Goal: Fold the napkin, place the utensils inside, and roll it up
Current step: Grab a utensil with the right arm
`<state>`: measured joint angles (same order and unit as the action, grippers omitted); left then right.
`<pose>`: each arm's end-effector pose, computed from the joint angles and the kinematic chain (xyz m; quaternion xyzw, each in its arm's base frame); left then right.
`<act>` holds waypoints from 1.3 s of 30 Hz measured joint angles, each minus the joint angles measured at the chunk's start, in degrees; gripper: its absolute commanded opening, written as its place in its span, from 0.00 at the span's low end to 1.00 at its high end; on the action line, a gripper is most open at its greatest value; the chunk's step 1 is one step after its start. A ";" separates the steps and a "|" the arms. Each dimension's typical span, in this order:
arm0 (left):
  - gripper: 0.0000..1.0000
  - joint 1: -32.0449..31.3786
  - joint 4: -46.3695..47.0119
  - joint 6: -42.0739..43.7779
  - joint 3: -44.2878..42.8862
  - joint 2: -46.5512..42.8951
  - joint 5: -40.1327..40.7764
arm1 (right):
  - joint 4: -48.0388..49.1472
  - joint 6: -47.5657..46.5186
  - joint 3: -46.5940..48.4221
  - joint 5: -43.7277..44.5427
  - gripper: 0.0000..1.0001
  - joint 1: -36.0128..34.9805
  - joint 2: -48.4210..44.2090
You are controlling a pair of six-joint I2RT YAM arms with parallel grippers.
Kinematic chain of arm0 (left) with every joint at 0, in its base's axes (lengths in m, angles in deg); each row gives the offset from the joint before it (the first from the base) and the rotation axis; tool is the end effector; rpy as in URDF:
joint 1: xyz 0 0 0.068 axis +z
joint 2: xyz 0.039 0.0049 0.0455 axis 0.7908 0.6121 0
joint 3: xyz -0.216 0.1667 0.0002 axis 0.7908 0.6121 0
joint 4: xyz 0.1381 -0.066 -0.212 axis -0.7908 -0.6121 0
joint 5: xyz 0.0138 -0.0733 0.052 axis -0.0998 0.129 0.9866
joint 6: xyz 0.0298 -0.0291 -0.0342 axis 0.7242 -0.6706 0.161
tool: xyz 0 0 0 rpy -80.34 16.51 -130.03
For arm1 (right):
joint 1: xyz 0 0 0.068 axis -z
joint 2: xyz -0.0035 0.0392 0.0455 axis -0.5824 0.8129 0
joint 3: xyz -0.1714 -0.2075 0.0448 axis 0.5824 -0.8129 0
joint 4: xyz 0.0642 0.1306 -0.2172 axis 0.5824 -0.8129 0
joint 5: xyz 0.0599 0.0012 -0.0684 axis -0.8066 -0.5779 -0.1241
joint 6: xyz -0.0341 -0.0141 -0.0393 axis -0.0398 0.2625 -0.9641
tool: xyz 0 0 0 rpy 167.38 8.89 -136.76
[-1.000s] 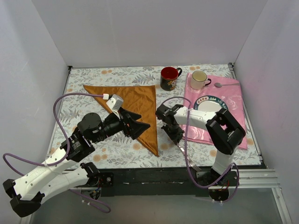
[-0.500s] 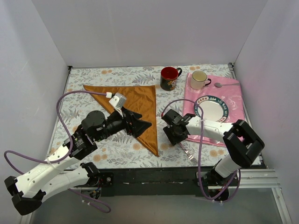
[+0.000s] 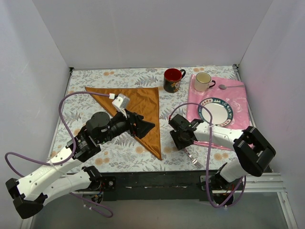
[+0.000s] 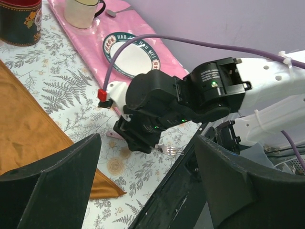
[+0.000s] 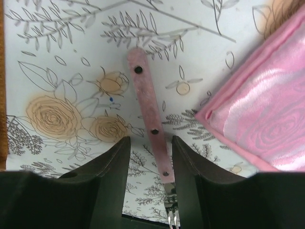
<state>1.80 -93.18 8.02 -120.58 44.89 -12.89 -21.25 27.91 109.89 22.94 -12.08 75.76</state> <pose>0.1133 -0.1408 0.3646 -0.0669 0.7523 -0.5626 0.3363 0.1825 0.1919 0.1664 -0.2200 0.9567 0.0307 0.1880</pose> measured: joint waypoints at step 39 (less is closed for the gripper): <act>0.74 38.29 -0.50 -20.35 3.34 21.29 -39.54 | 12.55 -39.04 3.72 -7.76 0.01 -6.73 -17.84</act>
<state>40.10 -93.69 -12.33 -117.24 66.17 -52.43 -8.71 -11.13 113.60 15.18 -18.81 57.92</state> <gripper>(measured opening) 0.747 0.069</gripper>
